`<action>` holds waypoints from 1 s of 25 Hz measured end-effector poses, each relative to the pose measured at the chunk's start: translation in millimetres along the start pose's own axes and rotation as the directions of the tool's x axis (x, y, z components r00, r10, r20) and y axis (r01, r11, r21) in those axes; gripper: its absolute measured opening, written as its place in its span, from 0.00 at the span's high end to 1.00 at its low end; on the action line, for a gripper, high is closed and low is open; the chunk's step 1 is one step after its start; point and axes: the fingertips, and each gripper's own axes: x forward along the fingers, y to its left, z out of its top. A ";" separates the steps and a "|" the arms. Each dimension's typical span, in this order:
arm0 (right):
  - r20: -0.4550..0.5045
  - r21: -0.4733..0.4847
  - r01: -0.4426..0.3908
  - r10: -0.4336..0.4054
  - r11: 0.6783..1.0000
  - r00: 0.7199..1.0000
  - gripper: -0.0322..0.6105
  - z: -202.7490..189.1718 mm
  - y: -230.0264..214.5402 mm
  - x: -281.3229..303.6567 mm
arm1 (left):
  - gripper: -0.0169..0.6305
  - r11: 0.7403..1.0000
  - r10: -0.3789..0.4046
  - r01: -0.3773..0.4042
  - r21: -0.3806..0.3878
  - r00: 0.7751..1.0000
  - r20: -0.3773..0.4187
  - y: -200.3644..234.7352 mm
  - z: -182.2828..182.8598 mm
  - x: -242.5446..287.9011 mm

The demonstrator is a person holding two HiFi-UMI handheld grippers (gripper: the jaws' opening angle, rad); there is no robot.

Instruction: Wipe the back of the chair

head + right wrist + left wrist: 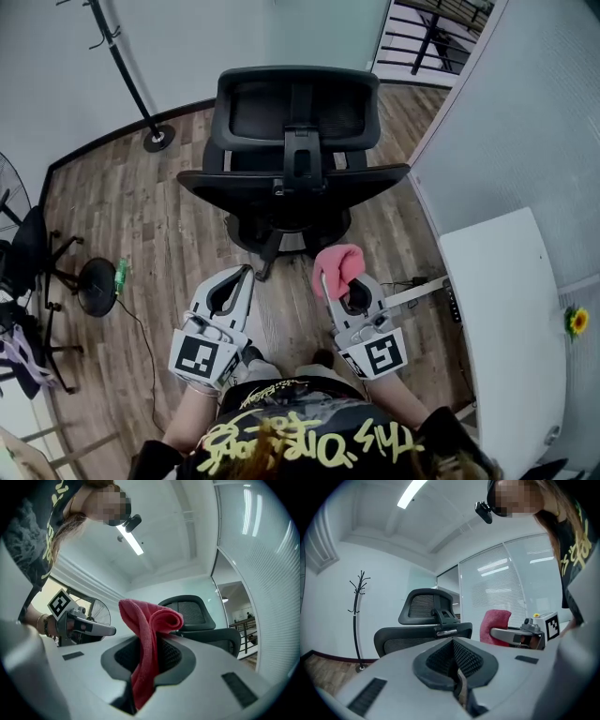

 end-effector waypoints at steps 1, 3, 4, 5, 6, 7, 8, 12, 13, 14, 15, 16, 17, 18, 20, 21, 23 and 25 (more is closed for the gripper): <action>0.000 0.003 0.004 -0.004 1.000 1.000 0.85 0.6 -1.6 -0.8 | 0.98 1.000 -0.003 0.003 0.003 1.000 0.005 -1.2 2.8 1.7; -0.003 0.003 0.005 -0.005 1.000 1.000 0.85 1.4 -3.4 -1.4 | 0.98 1.000 -0.006 0.006 0.012 1.000 0.016 -2.5 7.9 4.6; -0.006 0.002 0.004 -0.004 1.000 1.000 0.85 1.6 -3.9 -1.5 | 0.98 1.000 -0.007 0.007 0.016 1.000 0.020 -3.0 9.8 5.7; -0.008 0.002 0.003 -0.003 1.000 1.000 0.85 1.8 -4.3 -1.5 | 0.98 1.000 -0.008 0.008 0.019 1.000 0.024 -3.5 11.6 6.6; -0.010 0.002 0.002 -0.002 1.000 1.000 0.85 2.1 -4.9 -1.2 | 0.98 1.000 -0.010 0.010 0.021 1.000 0.028 -4.0 13.1 7.5; -0.010 0.004 0.003 -0.003 1.000 1.000 0.85 2.5 -5.6 -0.8 | 0.98 1.000 -0.013 0.012 0.023 0.999 0.029 -4.6 14.4 8.4; -0.010 0.007 0.003 -0.003 1.000 1.000 0.85 3.0 -6.3 -0.2 | 0.98 1.000 -0.016 0.015 0.025 0.999 0.030 -5.3 15.2 9.2; -0.011 0.009 -0.006 0.006 1.000 1.000 0.85 3.2 -5.2 2.0 | 0.98 0.999 -0.021 0.020 0.032 0.999 0.026 -5.6 15.9 10.0; -0.011 0.007 -0.007 0.007 1.000 1.000 0.85 2.9 -5.0 2.6 | 0.98 0.999 -0.019 0.018 0.032 0.999 0.027 -4.8 16.3 9.9; -0.011 0.005 -0.006 0.006 1.000 1.000 0.85 2.5 -5.2 3.1 | 0.98 0.999 -0.015 0.014 0.032 0.999 0.029 -3.9 16.8 9.8; -0.010 0.002 -0.003 0.003 1.000 1.000 0.85 2.1 -5.7 3.4 | 0.98 0.999 -0.012 0.011 0.032 0.999 0.033 -3.0 17.5 9.9; -0.011 -0.001 0.000 0.000 1.000 1.000 0.85 1.8 -6.2 3.6 | 0.98 0.999 -0.009 0.008 0.033 0.999 0.037 -2.5 18.4 10.0; -0.013 -0.007 0.000 0.000 1.000 1.000 0.85 1.4 -6.5 3.6 | 0.98 0.999 -0.008 0.006 0.032 0.999 0.041 -2.6 19.1 10.2; -0.016 -0.014 -0.002 0.002 1.000 1.000 0.85 1.2 -6.4 3.6 | 0.98 0.999 -0.007 0.005 0.032 0.999 0.043 -3.0 19.5 10.2; -0.019 -0.022 -0.007 0.007 1.000 1.000 0.85 0.8 -6.0 3.6 | 0.98 0.999 -0.004 0.003 0.033 0.999 0.044 -3.1 19.7 9.9; -0.019 -0.022 -0.008 0.008 1.000 1.000 0.85 0.6 -6.3 3.8 | 0.98 0.999 -0.002 0.001 0.034 0.999 0.044 -2.4 19.8 9.7; -0.016 -0.016 -0.008 0.008 1.000 1.000 0.85 0.8 -7.5 4.0 | 0.98 0.999 0.002 -0.004 0.036 0.999 0.044 -1.3 19.9 9.6; -0.014 -0.011 -0.008 0.008 1.000 1.000 0.85 1.2 -8.1 4.1 | 0.98 0.999 0.005 -0.007 0.036 0.999 0.043 -0.8 19.6 9.6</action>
